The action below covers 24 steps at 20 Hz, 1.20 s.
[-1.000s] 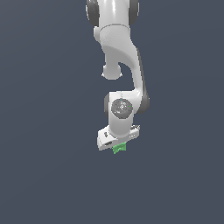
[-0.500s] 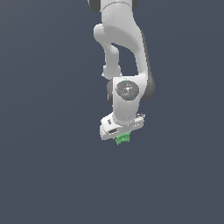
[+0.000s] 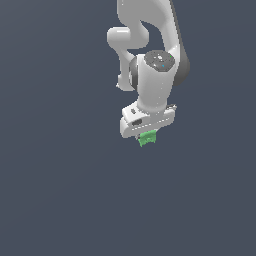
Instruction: Pick up the object and move it to a goal position.
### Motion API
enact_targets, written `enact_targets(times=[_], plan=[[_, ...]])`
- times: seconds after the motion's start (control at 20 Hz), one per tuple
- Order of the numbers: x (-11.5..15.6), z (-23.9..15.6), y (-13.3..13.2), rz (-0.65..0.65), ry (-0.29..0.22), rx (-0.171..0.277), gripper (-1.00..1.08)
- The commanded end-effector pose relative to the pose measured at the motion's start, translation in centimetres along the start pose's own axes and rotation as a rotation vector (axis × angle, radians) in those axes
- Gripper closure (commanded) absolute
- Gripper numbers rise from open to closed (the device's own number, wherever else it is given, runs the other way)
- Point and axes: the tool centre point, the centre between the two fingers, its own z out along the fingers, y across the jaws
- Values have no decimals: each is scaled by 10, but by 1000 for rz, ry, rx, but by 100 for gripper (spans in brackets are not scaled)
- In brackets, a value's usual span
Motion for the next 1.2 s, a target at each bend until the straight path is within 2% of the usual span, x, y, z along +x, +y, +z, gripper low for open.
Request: enact_targets(times=[0.0,0.75,1.15], plan=[[-9,-24,-11,0,0,-1,108],[-62,-177,-77,-1,0,0,108],[-78,-233,-100,-1,1,1,108]])
